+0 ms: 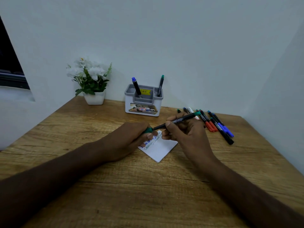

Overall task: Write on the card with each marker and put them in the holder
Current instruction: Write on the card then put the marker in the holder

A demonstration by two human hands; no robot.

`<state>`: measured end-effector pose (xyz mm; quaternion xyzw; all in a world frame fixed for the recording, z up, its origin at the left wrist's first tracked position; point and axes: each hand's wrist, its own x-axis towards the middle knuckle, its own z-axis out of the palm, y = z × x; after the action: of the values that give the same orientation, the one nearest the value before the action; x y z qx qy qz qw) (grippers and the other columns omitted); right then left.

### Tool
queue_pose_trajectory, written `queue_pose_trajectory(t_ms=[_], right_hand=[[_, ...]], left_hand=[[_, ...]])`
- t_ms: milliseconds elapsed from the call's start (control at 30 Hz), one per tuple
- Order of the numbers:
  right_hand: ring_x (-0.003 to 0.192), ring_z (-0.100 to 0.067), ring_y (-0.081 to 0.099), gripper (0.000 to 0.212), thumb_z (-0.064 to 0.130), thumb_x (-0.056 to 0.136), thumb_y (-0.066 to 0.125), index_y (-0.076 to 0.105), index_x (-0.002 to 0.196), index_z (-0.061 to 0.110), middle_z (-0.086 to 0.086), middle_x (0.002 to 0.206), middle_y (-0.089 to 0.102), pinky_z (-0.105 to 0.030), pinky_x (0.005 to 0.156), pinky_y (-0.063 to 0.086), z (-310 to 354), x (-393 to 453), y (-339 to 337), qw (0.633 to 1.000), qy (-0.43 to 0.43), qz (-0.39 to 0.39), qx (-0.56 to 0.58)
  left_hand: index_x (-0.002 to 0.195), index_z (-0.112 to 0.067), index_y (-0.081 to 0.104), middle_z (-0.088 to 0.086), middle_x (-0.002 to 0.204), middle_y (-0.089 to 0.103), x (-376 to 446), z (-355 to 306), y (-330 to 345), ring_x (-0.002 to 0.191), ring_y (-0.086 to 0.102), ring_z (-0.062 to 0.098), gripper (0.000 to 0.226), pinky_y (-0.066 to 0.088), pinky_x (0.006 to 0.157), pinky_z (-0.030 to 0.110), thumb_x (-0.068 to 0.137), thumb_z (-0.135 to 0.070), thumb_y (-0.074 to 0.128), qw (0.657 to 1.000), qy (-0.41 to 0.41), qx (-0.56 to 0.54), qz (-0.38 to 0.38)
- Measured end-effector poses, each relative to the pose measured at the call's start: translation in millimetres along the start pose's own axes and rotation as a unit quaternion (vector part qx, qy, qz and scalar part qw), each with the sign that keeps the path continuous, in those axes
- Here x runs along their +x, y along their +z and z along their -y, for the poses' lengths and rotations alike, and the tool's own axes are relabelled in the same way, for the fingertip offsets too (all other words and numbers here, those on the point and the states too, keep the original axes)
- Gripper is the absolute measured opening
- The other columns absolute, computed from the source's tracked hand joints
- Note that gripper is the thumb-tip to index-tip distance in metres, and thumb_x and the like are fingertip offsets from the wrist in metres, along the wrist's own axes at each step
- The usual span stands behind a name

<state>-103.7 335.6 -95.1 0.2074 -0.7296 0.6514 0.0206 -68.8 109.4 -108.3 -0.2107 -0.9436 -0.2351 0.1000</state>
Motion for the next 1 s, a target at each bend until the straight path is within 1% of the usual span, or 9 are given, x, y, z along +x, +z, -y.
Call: queue_pose_trajectory(t_ms=[100, 200, 400, 500, 633, 733, 800, 900, 1000], right_hand=[[0.094, -0.011, 0.079, 0.021, 0.038, 0.090, 0.082, 0.078, 0.107, 0.026, 0.003, 0.098, 0.084, -0.039, 0.090, 0.064, -6, 2, 1, 0.997, 0.025, 0.027, -0.065], [0.103, -0.007, 0.076, 0.043, 0.053, 0.082, 0.085, 0.077, 0.112, 0.024, 0.007, 0.106, 0.082, -0.036, 0.092, 0.063, -10, 4, 9, 0.994, 0.065, 0.036, -0.080], [0.085, -0.004, 0.076, 0.026, 0.044, 0.092, 0.079, 0.082, 0.095, 0.019, 0.007, 0.090, 0.083, -0.027, 0.074, 0.050, -4, 3, 26, 0.997, 0.053, 0.037, -0.044], [0.079, -0.003, 0.072, 0.023, 0.041, 0.096, 0.075, 0.082, 0.088, 0.021, 0.007, 0.084, 0.081, -0.025, 0.072, 0.046, -5, 2, 30, 0.998, 0.046, 0.036, -0.031], [0.095, -0.007, 0.075, 0.024, 0.046, 0.096, 0.074, 0.081, 0.106, 0.026, 0.006, 0.100, 0.082, -0.033, 0.082, 0.058, -6, 0, 28, 0.999, 0.022, 0.023, 0.003], [0.097, -0.004, 0.074, 0.029, 0.050, 0.089, 0.079, 0.077, 0.110, 0.030, 0.011, 0.102, 0.081, -0.026, 0.083, 0.056, -8, 0, 24, 0.999, 0.043, 0.027, 0.002], [0.095, -0.003, 0.073, 0.026, 0.048, 0.088, 0.080, 0.078, 0.105, 0.027, 0.010, 0.098, 0.081, -0.018, 0.078, 0.052, -10, 0, 23, 0.998, 0.049, 0.030, -0.015], [0.087, 0.004, 0.070, 0.018, 0.040, 0.090, 0.081, 0.081, 0.096, 0.023, 0.011, 0.092, 0.081, -0.009, 0.068, 0.048, -9, 0, 22, 0.997, 0.053, 0.051, -0.031], [0.085, 0.003, 0.070, 0.015, 0.036, 0.092, 0.081, 0.082, 0.093, 0.021, 0.008, 0.090, 0.081, -0.007, 0.065, 0.046, -10, 0, 20, 0.996, 0.051, 0.069, -0.030]], left_hand=[[0.107, -0.030, 0.058, -0.018, 0.095, 0.060, -1, 0, -1, 0.088, 0.058, 0.004, 0.023, 0.041, 0.070, 0.013, 0.110, -0.041, 0.038, 1.000, 0.012, -0.012, 0.003], [0.101, -0.029, 0.059, -0.017, 0.092, 0.061, -2, -1, -1, 0.087, 0.060, 0.003, 0.022, 0.042, 0.072, 0.010, 0.111, -0.036, 0.040, 0.999, 0.017, -0.027, -0.003], [0.104, -0.024, 0.060, -0.016, 0.087, 0.063, -5, -4, 2, 0.083, 0.062, 0.003, 0.026, 0.045, 0.069, 0.011, 0.112, -0.035, 0.038, 0.999, 0.008, -0.037, -0.033], [0.102, -0.020, 0.062, -0.013, 0.086, 0.065, -4, -4, 3, 0.082, 0.063, 0.006, 0.029, 0.046, 0.067, 0.012, 0.112, -0.035, 0.038, 0.998, 0.002, -0.043, -0.054], [0.120, -0.021, 0.059, -0.008, 0.101, 0.071, 1, -11, -3, 0.086, 0.070, 0.005, 0.028, 0.058, 0.066, 0.018, 0.112, -0.036, 0.037, 0.990, 0.007, -0.105, -0.090], [0.119, -0.025, 0.052, -0.009, 0.113, 0.074, 7, -7, -14, 0.092, 0.070, -0.001, 0.017, 0.061, 0.071, 0.023, 0.112, -0.033, 0.037, 0.969, -0.064, -0.176, -0.161], [0.118, -0.030, 0.059, -0.014, 0.118, 0.074, 18, 2, -27, 0.099, 0.068, 0.000, 0.017, 0.055, 0.079, 0.023, 0.112, -0.032, 0.044, 0.950, -0.080, -0.177, -0.244], [0.118, -0.033, 0.076, -0.017, 0.111, 0.073, 45, 19, -57, 0.099, 0.062, 0.000, 0.019, 0.046, 0.073, 0.015, 0.102, -0.036, 0.064, 0.912, -0.130, -0.167, -0.352], [0.116, -0.026, 0.081, -0.014, 0.097, 0.076, 72, 36, -86, 0.088, 0.066, 0.001, 0.024, 0.049, 0.073, 0.010, 0.095, -0.036, 0.075, 0.881, -0.190, -0.173, -0.398]])
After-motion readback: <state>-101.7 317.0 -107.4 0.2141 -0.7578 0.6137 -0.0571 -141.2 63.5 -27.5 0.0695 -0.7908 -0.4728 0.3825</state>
